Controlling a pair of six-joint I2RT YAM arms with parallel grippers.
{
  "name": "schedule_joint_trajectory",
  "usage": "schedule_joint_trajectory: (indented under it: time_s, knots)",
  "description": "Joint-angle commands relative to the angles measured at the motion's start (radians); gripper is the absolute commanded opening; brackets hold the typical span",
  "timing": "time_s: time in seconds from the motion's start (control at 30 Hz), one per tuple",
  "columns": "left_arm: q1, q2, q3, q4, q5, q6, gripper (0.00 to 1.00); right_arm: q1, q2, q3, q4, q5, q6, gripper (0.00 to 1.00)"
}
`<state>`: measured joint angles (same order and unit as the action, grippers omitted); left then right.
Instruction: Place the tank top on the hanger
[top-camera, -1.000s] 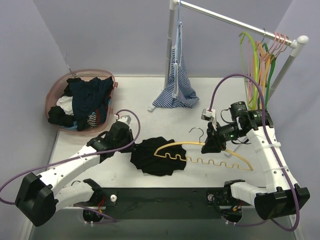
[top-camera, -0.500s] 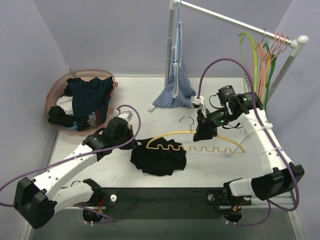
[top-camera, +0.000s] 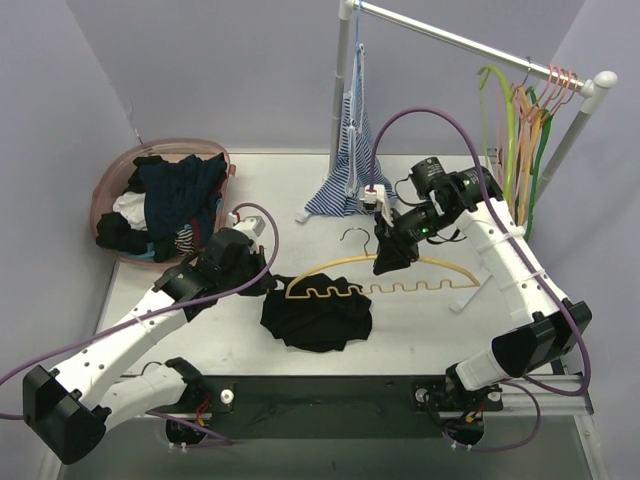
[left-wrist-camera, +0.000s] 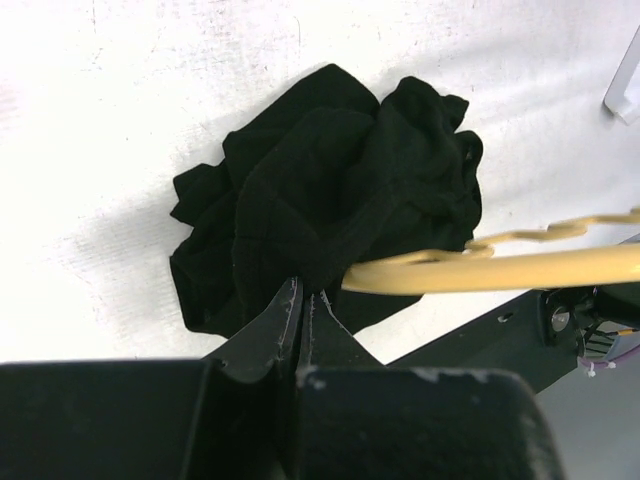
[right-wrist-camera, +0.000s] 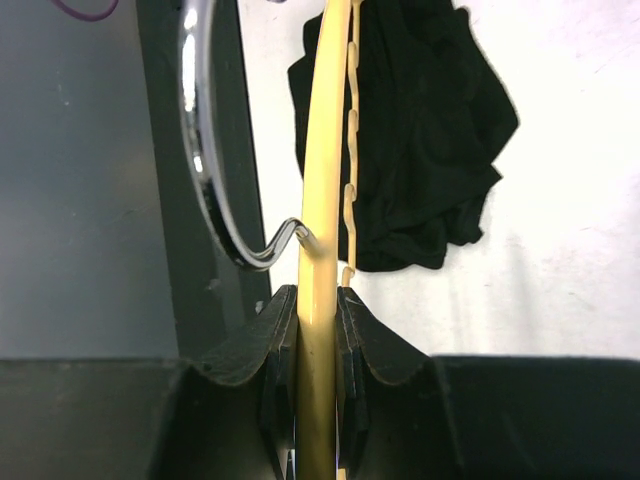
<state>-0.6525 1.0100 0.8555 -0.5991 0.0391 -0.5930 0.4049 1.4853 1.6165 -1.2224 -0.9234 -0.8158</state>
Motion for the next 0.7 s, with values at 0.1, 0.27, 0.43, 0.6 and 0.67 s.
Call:
schedule_joint_trajectory:
  time_s: [0.1,0.27,0.43,0.6,0.67]
  knots:
    - [0.001,0.007,0.077,-0.054,-0.015,0.085,0.00,0.003,-0.020,0.117,-0.104,0.004,-0.060,0.00]
    - [0.001,0.036,0.120,-0.077,-0.022,0.136,0.00,0.002,-0.017,0.141,-0.118,0.021,-0.069,0.00]
    - [0.001,0.061,0.174,-0.111,-0.031,0.176,0.00,0.003,0.003,0.201,-0.155,0.006,-0.089,0.00]
    - [0.001,0.071,0.188,-0.120,-0.031,0.191,0.00,0.002,0.001,0.212,-0.157,0.003,-0.095,0.00]
    - [0.001,0.072,0.195,-0.119,-0.024,0.191,0.00,0.003,0.007,0.210,-0.155,0.005,-0.097,0.00]
